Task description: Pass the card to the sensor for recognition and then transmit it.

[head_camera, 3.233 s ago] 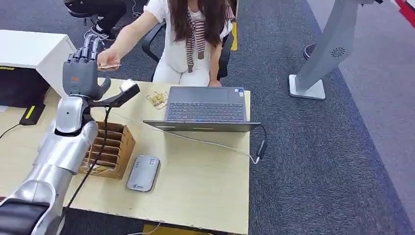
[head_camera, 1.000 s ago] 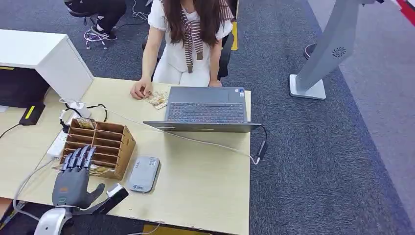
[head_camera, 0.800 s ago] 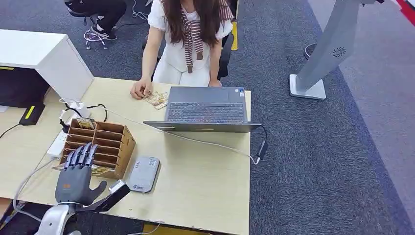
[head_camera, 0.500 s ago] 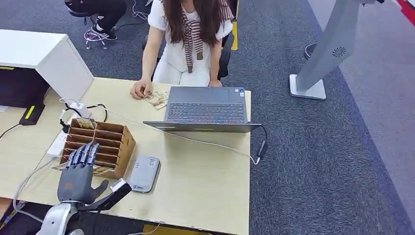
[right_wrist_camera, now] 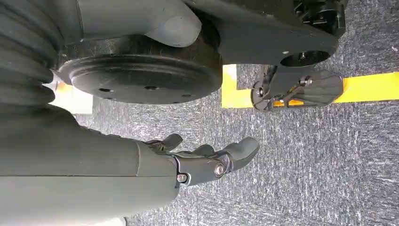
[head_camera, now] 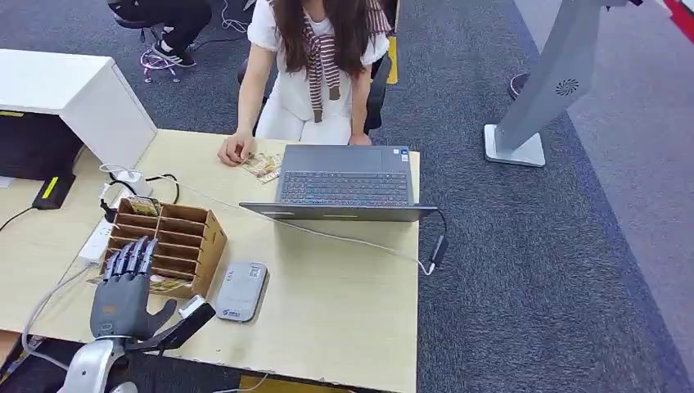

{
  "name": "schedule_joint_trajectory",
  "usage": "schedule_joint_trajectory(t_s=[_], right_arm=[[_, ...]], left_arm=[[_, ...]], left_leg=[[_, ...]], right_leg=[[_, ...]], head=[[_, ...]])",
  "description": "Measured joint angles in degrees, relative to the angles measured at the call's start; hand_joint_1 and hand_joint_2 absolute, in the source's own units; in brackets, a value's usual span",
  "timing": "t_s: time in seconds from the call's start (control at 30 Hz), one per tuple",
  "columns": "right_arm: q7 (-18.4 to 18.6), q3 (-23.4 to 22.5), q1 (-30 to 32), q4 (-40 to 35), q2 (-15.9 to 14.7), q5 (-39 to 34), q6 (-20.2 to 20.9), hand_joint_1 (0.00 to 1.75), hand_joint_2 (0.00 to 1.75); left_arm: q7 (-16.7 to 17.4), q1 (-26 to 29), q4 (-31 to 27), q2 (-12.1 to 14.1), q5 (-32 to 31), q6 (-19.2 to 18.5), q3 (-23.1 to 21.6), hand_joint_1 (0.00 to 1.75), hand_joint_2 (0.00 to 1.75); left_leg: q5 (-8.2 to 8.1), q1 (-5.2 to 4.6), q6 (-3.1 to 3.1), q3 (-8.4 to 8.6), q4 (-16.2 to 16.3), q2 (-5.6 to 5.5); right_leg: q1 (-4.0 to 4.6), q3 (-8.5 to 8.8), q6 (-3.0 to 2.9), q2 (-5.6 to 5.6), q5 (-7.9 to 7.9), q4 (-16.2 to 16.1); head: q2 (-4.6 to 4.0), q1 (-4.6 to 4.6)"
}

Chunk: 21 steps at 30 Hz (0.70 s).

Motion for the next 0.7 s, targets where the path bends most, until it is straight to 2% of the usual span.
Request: schedule_joint_trajectory(t_s=[0.7], right_arm=[[0.2,0.0,0.0,0.0,0.0,0.1,0.0,0.00,1.75]], left_arm=[[0.1,0.1,0.0,-0.2,1.1,-0.4,2.0,0.00,1.75]], left_leg=[[0.00,0.00,0.00,0.00,0.0,0.00]], right_leg=[[0.00,0.00,0.00,0.00,0.00,0.0]], head=[[0.00,0.00]])
